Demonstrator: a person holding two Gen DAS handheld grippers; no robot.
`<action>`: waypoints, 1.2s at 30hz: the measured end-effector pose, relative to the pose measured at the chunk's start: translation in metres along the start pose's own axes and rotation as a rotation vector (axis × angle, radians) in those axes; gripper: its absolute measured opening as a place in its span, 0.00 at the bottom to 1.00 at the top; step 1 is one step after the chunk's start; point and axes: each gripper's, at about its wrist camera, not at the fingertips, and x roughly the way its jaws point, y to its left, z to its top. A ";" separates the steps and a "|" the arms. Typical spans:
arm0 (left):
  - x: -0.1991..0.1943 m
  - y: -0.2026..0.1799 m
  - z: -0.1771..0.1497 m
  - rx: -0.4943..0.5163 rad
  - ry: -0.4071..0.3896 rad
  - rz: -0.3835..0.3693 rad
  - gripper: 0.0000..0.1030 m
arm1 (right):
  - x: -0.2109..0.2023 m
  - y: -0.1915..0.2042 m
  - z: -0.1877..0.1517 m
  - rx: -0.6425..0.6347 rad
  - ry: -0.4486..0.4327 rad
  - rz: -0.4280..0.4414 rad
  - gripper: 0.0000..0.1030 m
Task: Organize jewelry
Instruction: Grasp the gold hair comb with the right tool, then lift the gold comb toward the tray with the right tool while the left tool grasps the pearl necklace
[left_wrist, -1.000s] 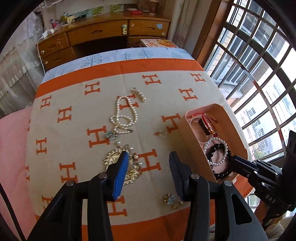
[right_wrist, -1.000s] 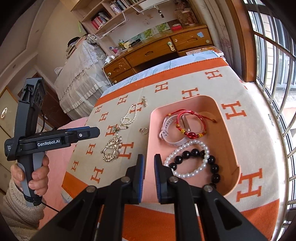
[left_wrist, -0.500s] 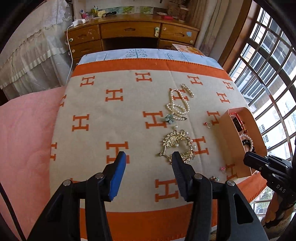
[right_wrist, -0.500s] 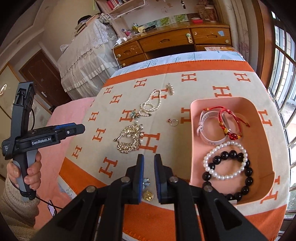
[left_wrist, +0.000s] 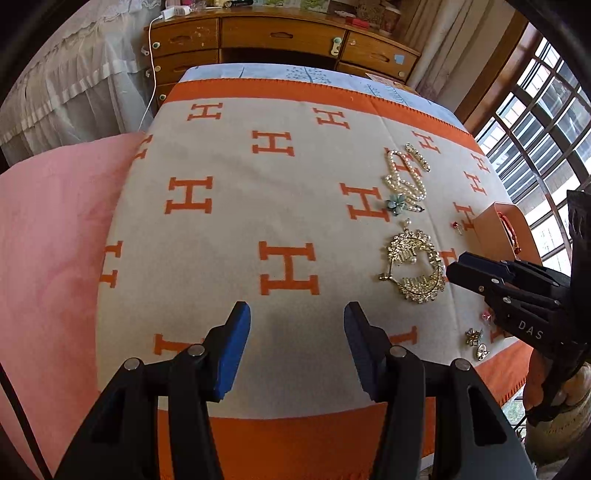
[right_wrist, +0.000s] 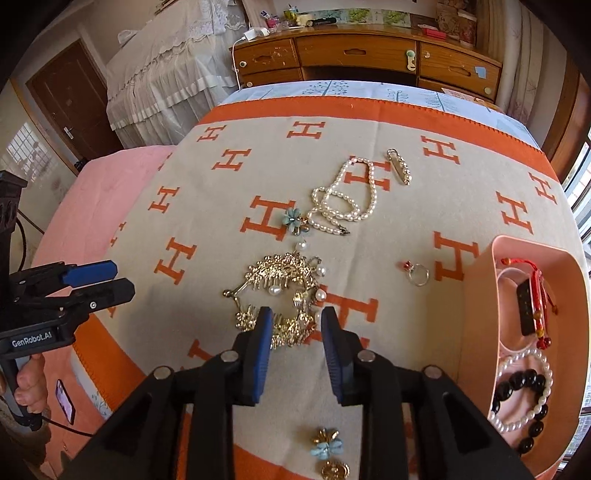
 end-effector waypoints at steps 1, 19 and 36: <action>0.003 0.003 0.000 -0.003 0.004 -0.001 0.50 | 0.003 0.001 0.002 -0.004 -0.003 -0.017 0.26; 0.036 -0.020 0.046 0.069 0.021 -0.041 0.50 | 0.030 0.018 0.003 -0.124 0.008 -0.122 0.10; 0.066 -0.093 0.121 0.117 0.019 -0.090 0.50 | -0.079 -0.060 0.004 0.146 -0.285 0.013 0.10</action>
